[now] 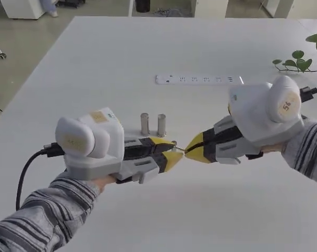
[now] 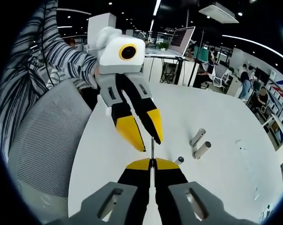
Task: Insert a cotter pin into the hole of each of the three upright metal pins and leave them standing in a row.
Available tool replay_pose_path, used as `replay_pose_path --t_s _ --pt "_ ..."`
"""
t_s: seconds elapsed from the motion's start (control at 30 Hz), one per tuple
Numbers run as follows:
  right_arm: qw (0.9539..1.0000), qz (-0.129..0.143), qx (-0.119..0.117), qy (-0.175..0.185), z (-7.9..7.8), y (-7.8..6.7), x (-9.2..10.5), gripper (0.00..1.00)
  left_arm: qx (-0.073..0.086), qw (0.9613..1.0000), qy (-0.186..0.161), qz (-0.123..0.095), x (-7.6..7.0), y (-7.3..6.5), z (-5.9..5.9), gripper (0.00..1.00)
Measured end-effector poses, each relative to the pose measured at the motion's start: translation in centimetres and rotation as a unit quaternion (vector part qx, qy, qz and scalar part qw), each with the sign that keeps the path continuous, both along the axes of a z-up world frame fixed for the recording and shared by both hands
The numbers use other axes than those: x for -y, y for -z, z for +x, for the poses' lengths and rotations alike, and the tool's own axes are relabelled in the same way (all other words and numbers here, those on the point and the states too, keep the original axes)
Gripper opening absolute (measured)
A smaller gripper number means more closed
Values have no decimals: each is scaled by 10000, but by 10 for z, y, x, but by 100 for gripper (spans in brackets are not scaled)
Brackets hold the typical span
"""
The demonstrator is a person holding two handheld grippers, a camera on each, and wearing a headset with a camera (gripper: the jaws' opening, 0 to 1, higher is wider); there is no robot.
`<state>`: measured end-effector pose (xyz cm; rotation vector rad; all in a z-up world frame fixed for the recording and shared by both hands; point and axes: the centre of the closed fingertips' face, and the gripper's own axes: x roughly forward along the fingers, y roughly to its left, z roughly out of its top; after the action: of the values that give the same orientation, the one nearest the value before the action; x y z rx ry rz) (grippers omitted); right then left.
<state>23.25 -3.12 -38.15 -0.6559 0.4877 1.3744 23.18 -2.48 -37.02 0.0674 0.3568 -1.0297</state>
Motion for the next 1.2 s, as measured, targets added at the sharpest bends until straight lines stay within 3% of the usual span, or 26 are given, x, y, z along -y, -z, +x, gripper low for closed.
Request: replay_pose_path --t_s 0.1,0.17,0.37,0.57,0.67,0.73,0.9,1.2 --pt "9995 -275 155 48 7 5 5 0 93 9996 -101 236 -3 8 2 16" --pt "9990 -375 191 137 12 9 7 0 240 9986 -207 412 -5 11 5 17" --pt "9962 -809 255 176 22 24 14 0 300 9967 -543 520 -8 22 11 20" --pt "9941 -1036 131 290 32 35 17 0 172 9923 -1074 590 -13 38 25 20" --pt "9924 -1174 167 328 38 40 18 0 128 9906 -1176 689 -12 46 28 20" --pt "9919 -1210 91 375 40 43 19 0 94 9899 -1262 644 -11 49 31 20" --pt "9892 -1388 10 475 49 54 25 0 -12 9858 -1468 816 -9 63 42 19" --pt "9886 -1378 -138 584 57 65 23 0 -160 9826 -1635 865 -4 76 59 18"
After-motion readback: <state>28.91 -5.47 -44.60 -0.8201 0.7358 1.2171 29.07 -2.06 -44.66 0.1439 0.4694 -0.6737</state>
